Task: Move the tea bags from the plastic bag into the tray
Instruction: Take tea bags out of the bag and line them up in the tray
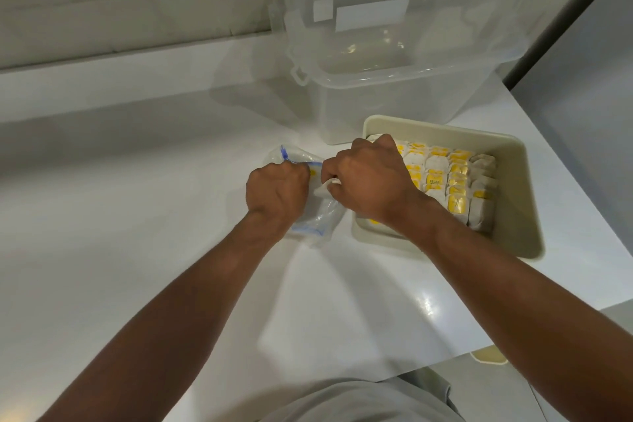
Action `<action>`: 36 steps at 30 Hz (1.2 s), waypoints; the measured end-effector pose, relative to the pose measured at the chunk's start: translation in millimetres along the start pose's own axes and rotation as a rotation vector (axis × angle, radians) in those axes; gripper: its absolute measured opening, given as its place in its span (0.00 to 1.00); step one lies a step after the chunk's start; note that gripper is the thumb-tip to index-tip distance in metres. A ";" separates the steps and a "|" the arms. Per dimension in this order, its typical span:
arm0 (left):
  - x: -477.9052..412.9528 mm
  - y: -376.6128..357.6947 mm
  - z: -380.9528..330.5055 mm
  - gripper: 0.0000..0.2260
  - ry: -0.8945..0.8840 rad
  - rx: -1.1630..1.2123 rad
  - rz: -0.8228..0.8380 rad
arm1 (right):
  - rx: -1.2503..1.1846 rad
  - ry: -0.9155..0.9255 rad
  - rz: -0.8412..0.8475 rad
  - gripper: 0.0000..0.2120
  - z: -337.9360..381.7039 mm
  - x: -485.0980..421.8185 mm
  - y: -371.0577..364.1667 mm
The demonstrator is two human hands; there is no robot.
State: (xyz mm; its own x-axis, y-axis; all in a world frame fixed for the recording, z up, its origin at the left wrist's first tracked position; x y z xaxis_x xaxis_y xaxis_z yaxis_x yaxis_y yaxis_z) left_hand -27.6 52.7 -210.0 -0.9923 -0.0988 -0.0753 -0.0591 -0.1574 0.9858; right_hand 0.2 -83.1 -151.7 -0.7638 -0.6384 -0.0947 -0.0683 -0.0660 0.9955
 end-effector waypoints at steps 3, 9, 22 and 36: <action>-5.0 -3.3 4.5 0.13 -0.002 -0.016 -0.036 | 0.004 0.001 0.000 0.10 -0.3 0.4 0.2; -4.6 -8.4 4.4 0.13 -0.030 0.012 -0.072 | 0.020 -0.004 0.003 0.10 0.7 -1.0 -0.9; -9.8 30.8 36.6 0.07 -0.126 0.514 0.061 | -0.106 -0.013 0.046 0.09 -4.0 -4.5 1.8; -12.9 40.8 40.7 0.12 0.019 0.921 0.209 | -0.440 -0.102 0.008 0.15 -9.9 -4.1 -1.7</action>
State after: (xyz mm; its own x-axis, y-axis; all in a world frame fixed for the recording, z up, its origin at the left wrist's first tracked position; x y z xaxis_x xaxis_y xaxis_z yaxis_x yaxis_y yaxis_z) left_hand -21.7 87.6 -162.7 -0.9910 -0.0546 0.1219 0.0486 0.7026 0.7099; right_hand 9.8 -88.0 -153.1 -0.8239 -0.5632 -0.0639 0.2007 -0.3953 0.8964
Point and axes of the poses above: each hand's wrist, its own x-axis away from the middle knuckle, its own y-axis out of the back of the hand, z = x × y, the point moved 3 cm from there along -x, towards the middle knuckle, and after that the axes turned 6 degrees about -z, right-handed, at the moved point
